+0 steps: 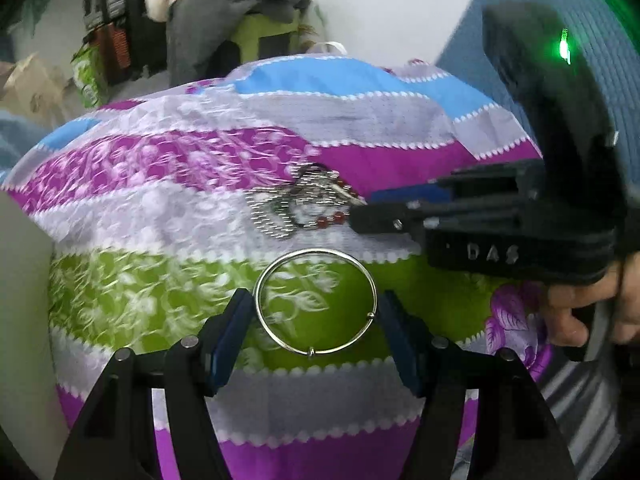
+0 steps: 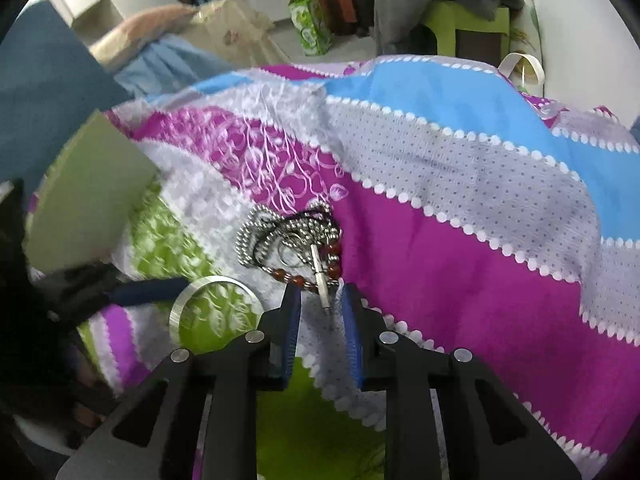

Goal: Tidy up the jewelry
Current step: 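Grasp the silver hoop earring with the left tool while the right tool grasps the silver hairpin, then carry the hoop in the left tool while the right tool carries the hairpin over the box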

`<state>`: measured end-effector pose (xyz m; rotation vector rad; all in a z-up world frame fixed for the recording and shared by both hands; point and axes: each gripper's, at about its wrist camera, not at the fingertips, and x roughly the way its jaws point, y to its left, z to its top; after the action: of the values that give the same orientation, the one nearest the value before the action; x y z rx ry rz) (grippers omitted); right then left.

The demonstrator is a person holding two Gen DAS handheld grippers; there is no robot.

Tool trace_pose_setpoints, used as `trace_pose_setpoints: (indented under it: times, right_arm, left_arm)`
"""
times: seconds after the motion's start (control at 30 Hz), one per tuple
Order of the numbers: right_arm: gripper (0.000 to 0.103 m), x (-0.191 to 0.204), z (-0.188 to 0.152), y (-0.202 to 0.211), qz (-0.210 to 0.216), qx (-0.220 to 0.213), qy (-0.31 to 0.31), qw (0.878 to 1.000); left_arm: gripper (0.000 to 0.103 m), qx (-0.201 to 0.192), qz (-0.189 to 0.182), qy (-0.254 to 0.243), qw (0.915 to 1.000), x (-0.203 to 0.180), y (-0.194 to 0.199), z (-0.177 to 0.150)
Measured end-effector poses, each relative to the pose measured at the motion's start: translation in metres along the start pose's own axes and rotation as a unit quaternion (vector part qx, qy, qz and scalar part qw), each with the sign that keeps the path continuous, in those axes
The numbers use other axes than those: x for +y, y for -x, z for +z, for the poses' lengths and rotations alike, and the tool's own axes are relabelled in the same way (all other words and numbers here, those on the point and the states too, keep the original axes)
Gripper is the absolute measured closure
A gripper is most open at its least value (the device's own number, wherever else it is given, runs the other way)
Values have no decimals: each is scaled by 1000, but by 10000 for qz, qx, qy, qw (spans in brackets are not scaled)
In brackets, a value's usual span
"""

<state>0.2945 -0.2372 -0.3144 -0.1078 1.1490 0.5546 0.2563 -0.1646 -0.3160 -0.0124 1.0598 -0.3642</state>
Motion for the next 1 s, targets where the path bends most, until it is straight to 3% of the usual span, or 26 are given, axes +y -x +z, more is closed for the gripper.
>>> trace_pose_setpoints:
  times: [0.07,0.17,0.57,0.8,1.0]
  right_arm:
    - [96,7,-1,-2,-334,1,235,9992]
    - [100,7,-2,1,-462,22,59,9989]
    - [100,26,-5,38,-700,-247,-571,9956]
    - [100,49,-4,71,-890,-417,-770,9922]
    - [100,78,17,105,-1009,-704,-878,9885]
  left_arm:
    - [38,-18,16,154,9999,8,4,1]
    - [38,-83,2,354,9993,20,15,3]
    - [38,-417,-58,627,9971,41,64,16]
    - [38,-692,-49,596,9958,44,113,25]
    - [38,-930,27,650,9935,59,161,39]
